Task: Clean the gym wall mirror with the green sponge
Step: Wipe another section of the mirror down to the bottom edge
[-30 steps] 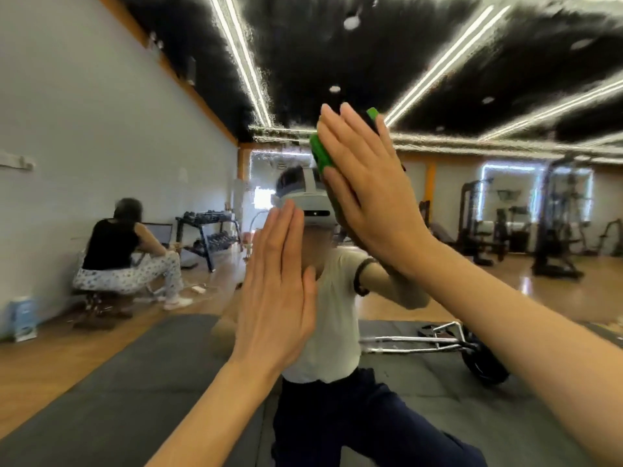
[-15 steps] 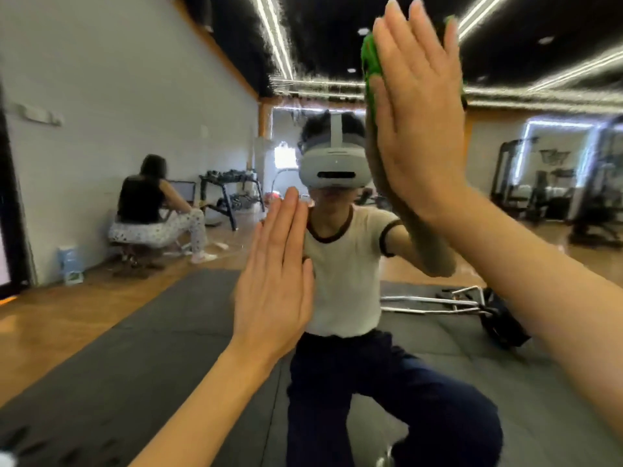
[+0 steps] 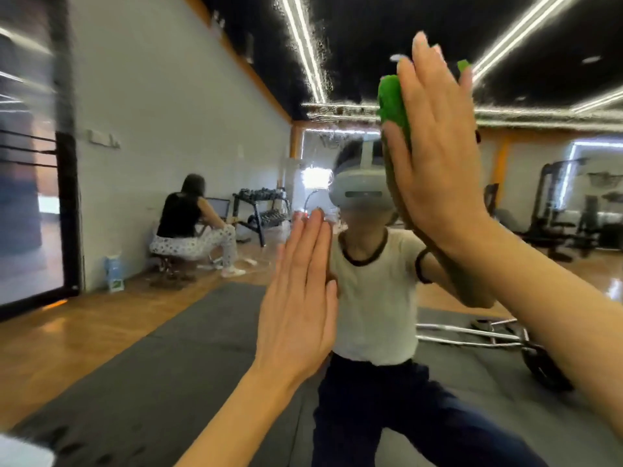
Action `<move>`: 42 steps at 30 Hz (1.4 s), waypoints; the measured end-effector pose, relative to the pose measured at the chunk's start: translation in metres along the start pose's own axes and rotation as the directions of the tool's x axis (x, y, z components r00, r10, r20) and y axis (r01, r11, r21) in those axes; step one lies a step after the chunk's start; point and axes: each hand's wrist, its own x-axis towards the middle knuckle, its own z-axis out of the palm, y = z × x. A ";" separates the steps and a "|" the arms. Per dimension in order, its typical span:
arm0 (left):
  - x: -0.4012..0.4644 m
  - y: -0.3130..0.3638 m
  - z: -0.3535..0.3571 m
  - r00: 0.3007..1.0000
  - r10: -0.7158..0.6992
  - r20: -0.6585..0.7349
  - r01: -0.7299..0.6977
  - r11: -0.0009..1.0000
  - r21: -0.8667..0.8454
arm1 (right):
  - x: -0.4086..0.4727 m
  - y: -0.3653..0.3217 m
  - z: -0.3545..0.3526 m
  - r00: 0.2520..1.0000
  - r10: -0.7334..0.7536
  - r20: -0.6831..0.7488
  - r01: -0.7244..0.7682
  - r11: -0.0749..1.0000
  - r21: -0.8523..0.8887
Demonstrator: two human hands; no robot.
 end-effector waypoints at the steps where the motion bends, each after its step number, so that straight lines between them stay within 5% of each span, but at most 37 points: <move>1: 0.001 -0.005 -0.004 0.999 -0.029 -0.027 0.030 0.999 0.026 | -0.001 -0.007 0.002 0.999 0.034 -0.009 -0.034 0.999 0.038; 4: 0.001 -0.021 -0.011 0.993 -0.107 -0.048 0.109 0.993 0.038 | -0.078 -0.025 0.000 0.977 -0.188 0.102 0.183 0.981 0.058; 8: -0.002 -0.032 -0.008 0.995 -0.097 -0.019 0.098 0.993 0.061 | -0.132 -0.020 -0.012 0.789 -0.546 0.283 0.546 0.833 0.086; 12: -0.001 -0.034 -0.005 0.996 -0.082 -0.042 0.085 0.992 0.095 | 0.007 -0.025 0.018 0.960 -0.275 0.051 0.279 0.957 -0.083; 15: -0.002 -0.034 -0.006 0.996 -0.078 -0.046 0.082 0.992 0.092 | 0.040 -0.039 0.030 0.993 -0.115 -0.033 0.109 0.983 -0.147; 18: -0.003 -0.034 -0.006 0.996 -0.066 -0.054 0.070 0.994 0.084 | -0.058 -0.053 0.026 0.968 -0.236 0.083 0.242 0.968 -0.064; 23: -0.005 -0.037 -0.009 0.999 -0.043 -0.024 0.044 0.996 0.080 | -0.168 -0.050 -0.004 0.810 -0.509 0.292 0.515 0.855 0.062; 27: -0.005 -0.038 -0.008 0.999 -0.050 -0.020 0.051 0.996 0.071 | -0.054 -0.018 0.005 0.958 -0.259 0.119 0.267 0.962 -0.058; 30: -0.004 -0.036 -0.007 0.998 -0.053 -0.029 0.055 0.996 0.073 | -0.008 -0.010 0.007 0.998 -0.052 -0.040 0.047 0.993 -0.104; 34: -0.004 -0.035 -0.009 0.998 -0.058 -0.018 0.059 0.996 0.070 | -0.134 -0.036 0.002 0.982 -0.143 0.120 0.148 0.988 -0.038; 37: -0.005 -0.035 -0.009 0.998 -0.054 -0.020 0.056 0.995 0.079 | -0.234 -0.039 -0.021 0.876 -0.353 0.330 0.379 0.925 -0.018; 39: -0.005 -0.034 -0.009 0.998 -0.068 -0.016 0.069 0.995 0.073 | -0.223 -0.024 -0.026 0.837 -0.418 0.354 0.451 0.893 -0.011; 42: -0.004 -0.027 -0.010 0.993 -0.114 -0.028 0.114 0.993 0.030 | -0.132 0.000 -0.021 0.950 -0.245 0.195 0.261 0.963 -0.063</move>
